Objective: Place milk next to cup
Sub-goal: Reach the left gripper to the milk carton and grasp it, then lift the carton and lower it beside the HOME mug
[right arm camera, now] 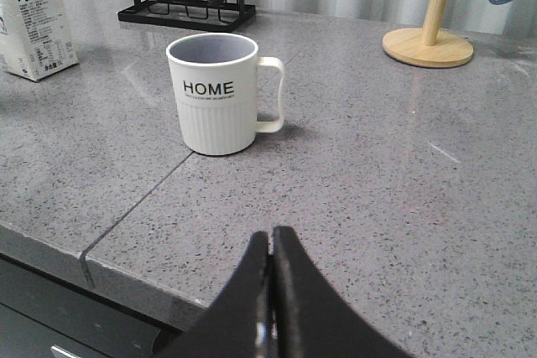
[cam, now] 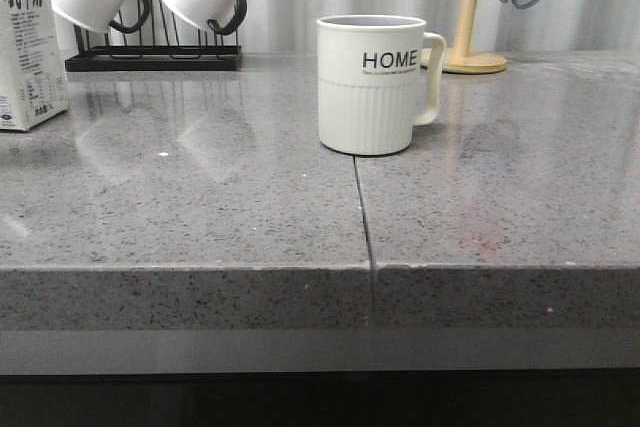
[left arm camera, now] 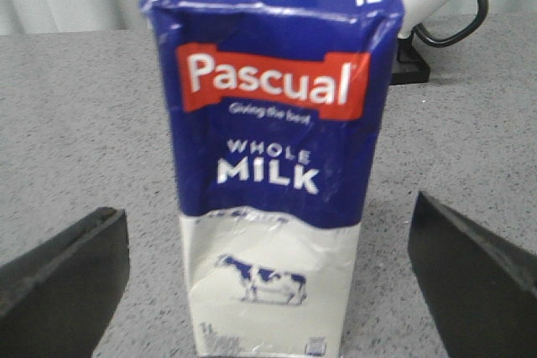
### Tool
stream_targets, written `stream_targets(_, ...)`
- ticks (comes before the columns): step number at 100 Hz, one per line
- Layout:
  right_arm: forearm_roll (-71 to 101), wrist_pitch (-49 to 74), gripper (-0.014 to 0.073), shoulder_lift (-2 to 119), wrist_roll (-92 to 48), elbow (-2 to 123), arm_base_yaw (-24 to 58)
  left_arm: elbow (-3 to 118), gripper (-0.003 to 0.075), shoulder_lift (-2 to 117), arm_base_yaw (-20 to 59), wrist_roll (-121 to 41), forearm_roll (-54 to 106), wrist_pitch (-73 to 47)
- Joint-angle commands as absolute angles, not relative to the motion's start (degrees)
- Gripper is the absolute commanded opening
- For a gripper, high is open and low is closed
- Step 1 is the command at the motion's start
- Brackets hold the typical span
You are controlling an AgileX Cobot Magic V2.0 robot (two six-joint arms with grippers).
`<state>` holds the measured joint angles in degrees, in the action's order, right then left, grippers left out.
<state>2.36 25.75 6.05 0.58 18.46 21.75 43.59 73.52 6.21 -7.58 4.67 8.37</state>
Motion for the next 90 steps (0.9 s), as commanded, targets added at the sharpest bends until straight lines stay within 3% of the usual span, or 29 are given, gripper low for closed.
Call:
stream_targets(1, 2.05, 21.62, -0.0065, 6.75, 0.32, 20.04, 21.87, 46.96, 0.0650, 74.15, 6.64, -6.89, 5.16, 13.62)
stream_targets(43, 2.05, 21.62, -0.0065, 6.75, 0.32, 20.04, 21.87, 51.42, 0.0629, 82.97, 6.38, -6.89, 5.16, 21.87)
stream_targets(50, 2.05, 21.56, -0.0065, 6.75, 0.32, 20.04, 21.87, 51.42, 0.0571, 83.07, 6.38, -6.89, 5.16, 22.30)
stream_targets(65, 2.05, 21.56, -0.0065, 6.75, 0.32, 20.04, 21.87, 51.42, 0.0334, 83.07, 6.38, -6.89, 5.16, 22.30)
stream_targets(72, 2.05, 21.56, -0.0065, 6.75, 0.32, 20.04, 21.87, 51.42, 0.0263, 82.94, 6.38, -6.89, 5.16, 22.30)
stream_targets(90, 2.05, 21.56, -0.0065, 6.75, 0.32, 20.04, 21.87, 51.42, 0.0251, 79.68, 6.62, -6.89, 5.16, 21.90)
